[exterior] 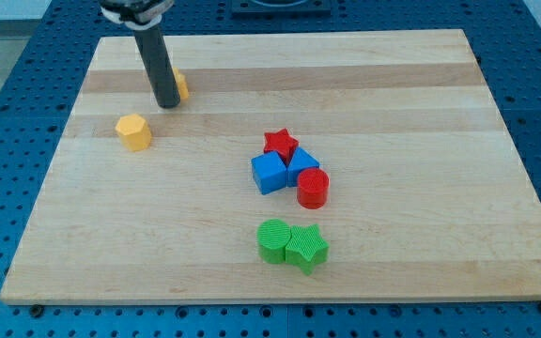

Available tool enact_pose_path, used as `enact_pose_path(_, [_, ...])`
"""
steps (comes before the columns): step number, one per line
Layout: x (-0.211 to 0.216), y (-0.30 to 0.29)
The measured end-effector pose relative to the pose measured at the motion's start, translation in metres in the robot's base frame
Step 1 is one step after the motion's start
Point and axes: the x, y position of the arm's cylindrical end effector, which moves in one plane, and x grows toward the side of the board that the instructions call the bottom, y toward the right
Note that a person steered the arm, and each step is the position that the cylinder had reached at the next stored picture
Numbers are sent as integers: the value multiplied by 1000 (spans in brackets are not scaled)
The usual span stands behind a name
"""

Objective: Push the yellow heart to the red star

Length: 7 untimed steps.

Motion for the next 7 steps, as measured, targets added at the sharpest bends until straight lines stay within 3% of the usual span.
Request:
enact_pose_path(4, [-66, 51])
enact_pose_path(7, [-77, 2])
